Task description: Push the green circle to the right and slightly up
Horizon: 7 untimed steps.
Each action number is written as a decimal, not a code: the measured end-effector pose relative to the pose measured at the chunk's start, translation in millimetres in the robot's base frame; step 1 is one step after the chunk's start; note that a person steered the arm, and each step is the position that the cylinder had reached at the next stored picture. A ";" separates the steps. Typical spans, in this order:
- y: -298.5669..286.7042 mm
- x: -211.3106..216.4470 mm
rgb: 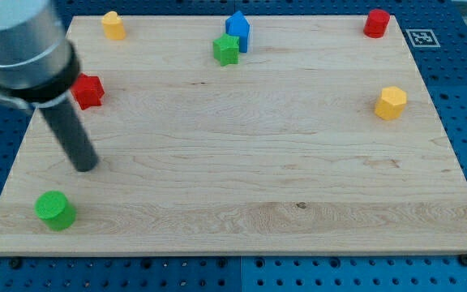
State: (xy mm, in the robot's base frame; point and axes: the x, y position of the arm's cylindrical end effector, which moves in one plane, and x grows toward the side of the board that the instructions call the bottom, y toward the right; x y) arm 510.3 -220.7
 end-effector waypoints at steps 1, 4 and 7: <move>-42.7 10.4; -60.7 81.1; 15.3 81.3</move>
State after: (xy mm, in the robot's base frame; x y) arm 591.6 -205.3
